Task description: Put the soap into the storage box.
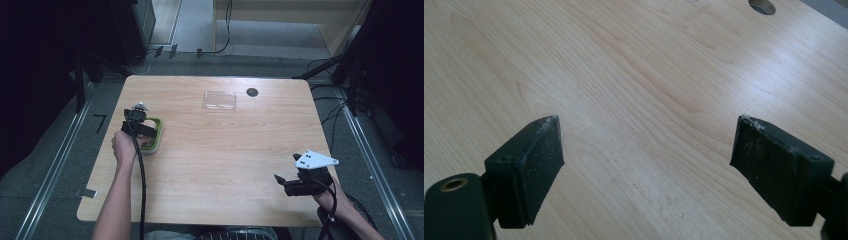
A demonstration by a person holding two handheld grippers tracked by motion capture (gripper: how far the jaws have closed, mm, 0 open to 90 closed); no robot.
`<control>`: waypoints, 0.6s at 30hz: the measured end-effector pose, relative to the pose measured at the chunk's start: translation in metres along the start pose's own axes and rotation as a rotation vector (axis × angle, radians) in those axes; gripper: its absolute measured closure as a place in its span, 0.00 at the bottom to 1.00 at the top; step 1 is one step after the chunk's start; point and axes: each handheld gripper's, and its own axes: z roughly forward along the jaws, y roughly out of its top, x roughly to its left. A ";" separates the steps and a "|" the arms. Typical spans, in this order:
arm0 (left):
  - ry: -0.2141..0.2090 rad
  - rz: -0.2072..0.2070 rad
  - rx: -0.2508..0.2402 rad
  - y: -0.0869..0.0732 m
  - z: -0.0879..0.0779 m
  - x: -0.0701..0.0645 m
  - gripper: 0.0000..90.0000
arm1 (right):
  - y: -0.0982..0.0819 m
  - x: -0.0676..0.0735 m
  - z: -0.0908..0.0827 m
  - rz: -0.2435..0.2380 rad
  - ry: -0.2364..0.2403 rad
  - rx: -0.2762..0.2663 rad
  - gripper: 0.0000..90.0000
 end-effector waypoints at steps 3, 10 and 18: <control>-0.001 -0.007 0.000 -0.001 0.002 0.000 0.37 | 0.000 0.000 0.000 -0.005 0.001 -0.004 0.15; -0.003 -0.018 -0.009 0.000 0.003 0.000 0.37 | 0.000 0.000 0.000 -0.003 0.002 -0.002 0.15; -0.005 -0.027 -0.012 0.000 0.003 0.000 0.37 | 0.000 0.000 0.000 0.001 0.000 -0.003 0.15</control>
